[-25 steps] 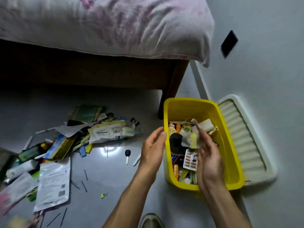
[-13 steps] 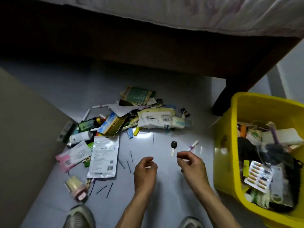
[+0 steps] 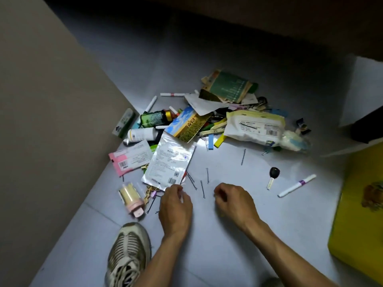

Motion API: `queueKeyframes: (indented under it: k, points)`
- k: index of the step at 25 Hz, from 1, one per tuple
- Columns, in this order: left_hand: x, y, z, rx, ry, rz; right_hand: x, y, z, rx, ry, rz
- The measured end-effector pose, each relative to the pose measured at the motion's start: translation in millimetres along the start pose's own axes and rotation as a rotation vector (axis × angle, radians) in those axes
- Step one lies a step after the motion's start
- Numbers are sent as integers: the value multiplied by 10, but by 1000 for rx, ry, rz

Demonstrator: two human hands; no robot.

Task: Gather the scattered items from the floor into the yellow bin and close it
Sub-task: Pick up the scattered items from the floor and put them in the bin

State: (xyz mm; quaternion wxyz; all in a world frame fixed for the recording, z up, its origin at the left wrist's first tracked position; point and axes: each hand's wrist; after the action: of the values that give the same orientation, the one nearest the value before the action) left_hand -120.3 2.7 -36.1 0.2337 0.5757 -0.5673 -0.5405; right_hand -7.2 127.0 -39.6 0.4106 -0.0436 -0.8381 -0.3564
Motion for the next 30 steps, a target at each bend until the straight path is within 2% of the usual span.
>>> queueKeyframes:
  k: [3, 6, 10, 15, 19, 23, 28, 30]
  points:
    - [370, 142, -35, -43, -63, 118, 182, -213, 80, -6, 28, -96]
    - [579, 226, -59, 62, -91, 251, 300, -439, 113, 6, 70, -243]
    - [569, 256, -15, 113, -132, 273, 265, -556, 106, -11, 91, -388]
    - [562, 215, -26, 138, -209, 342, 199, -527, 80, -159, -21, -210]
    - [611, 150, -100, 153, -138, 314, 217, -505, 135, -133, 22, -230]
    - [665, 76, -201, 145, -138, 295, 215, -398, 277, -252, 23, -199]
    - [612, 61, -132, 148, -150, 288, 244, -436, 322, -75, 108, -410]
    - [548, 71, -77, 165, -168, 334, 280, -440, 298, -88, 111, -416]
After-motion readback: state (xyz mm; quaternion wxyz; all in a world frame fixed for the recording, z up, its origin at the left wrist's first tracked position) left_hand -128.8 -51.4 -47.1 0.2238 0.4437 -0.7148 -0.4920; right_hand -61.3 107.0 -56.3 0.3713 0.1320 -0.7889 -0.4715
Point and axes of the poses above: each hand's wrist, its own z-axis towards the middle knuckle, its own y-axis out of the back of the hand, x = y × z, and after that the axes turned 11 degrees about z, right-handed
